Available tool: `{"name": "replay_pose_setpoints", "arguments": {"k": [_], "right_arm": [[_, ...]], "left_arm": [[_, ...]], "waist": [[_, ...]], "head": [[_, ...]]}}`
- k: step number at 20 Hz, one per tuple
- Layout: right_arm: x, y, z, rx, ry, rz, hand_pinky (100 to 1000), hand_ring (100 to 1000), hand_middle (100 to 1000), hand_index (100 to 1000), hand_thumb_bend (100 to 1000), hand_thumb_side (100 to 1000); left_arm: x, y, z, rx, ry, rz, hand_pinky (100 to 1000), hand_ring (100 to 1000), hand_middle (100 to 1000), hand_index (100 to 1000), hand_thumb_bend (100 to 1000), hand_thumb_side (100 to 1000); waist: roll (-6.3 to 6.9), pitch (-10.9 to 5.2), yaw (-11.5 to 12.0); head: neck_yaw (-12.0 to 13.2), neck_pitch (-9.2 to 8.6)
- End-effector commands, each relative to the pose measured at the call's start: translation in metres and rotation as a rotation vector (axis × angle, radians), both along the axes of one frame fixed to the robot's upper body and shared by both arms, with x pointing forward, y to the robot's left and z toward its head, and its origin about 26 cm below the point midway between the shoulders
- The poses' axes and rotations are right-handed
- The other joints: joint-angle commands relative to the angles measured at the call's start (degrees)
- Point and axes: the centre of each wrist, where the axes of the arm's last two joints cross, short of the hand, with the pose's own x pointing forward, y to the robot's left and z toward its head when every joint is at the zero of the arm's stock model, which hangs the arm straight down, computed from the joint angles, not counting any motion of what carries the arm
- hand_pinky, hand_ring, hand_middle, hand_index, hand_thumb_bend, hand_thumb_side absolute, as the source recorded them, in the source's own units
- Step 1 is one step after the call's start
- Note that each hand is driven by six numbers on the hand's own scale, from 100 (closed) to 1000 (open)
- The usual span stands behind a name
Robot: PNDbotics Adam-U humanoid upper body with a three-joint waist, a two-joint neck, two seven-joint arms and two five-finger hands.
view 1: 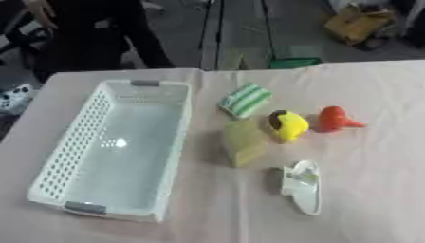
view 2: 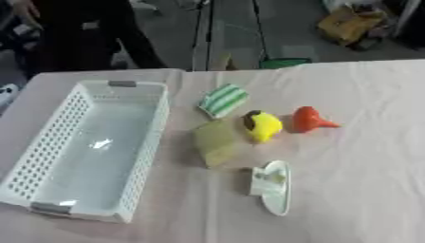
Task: Pick up objects on the table and place them in the box.
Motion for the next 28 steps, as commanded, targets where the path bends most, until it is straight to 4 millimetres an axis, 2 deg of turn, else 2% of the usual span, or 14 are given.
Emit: {"name": "replay_pose_setpoints", "arguments": {"k": [1, 5, 9, 17, 24, 28], "right_arm": [[-0.002, 0.000, 0.002, -0.035, 0.023, -0.031, 914, 928, 875, 925, 211, 1000], [0.002, -0.001, -0.003, -0.081, 0.140, -0.091, 918, 942, 887, 938, 230, 1000], [0.011, -0.004, -0.005, -0.132, 0.226, -0.138, 925, 947, 890, 942, 236, 1000], [0.044, -0.012, -0.019, -0.253, 0.419, -0.217, 932, 952, 899, 948, 268, 1000], [0.075, -0.015, -0.035, -0.320, 0.537, -0.248, 934, 954, 903, 952, 271, 1000], [0.093, -0.018, -0.050, -0.370, 0.613, -0.275, 935, 957, 906, 963, 309, 1000]], "left_arm": [[-0.003, 0.001, 0.009, 0.008, -0.020, -0.002, 1000, 996, 971, 1000, 100, 1000], [-0.002, -0.001, 0.009, 0.005, -0.015, -0.014, 1000, 996, 964, 1000, 100, 1000], [-0.002, -0.001, 0.009, 0.008, -0.011, -0.018, 1000, 994, 956, 994, 100, 1000], [-0.001, -0.002, 0.007, 0.005, 0.001, -0.024, 1000, 994, 952, 990, 100, 1000], [-0.001, -0.003, 0.003, 0.003, 0.013, -0.030, 1000, 994, 949, 988, 100, 1000], [0.000, -0.004, 0.003, 0.000, 0.012, -0.035, 1000, 992, 944, 983, 100, 1000]], "waist": [[-0.53, -0.60, 0.2], [-0.90, -0.56, 0.4], [-1.11, -0.60, 0.6], [-1.44, -0.88, 1.0], [-1.55, -0.91, 1.5], [-1.56, -0.79, 1.7]], "head": [[-2.1, -2.12], [-4.2, -4.48], [-5.3, -5.41], [-6.5, -4.10], [-7.4, -4.11], [-7.9, -4.29]]}}
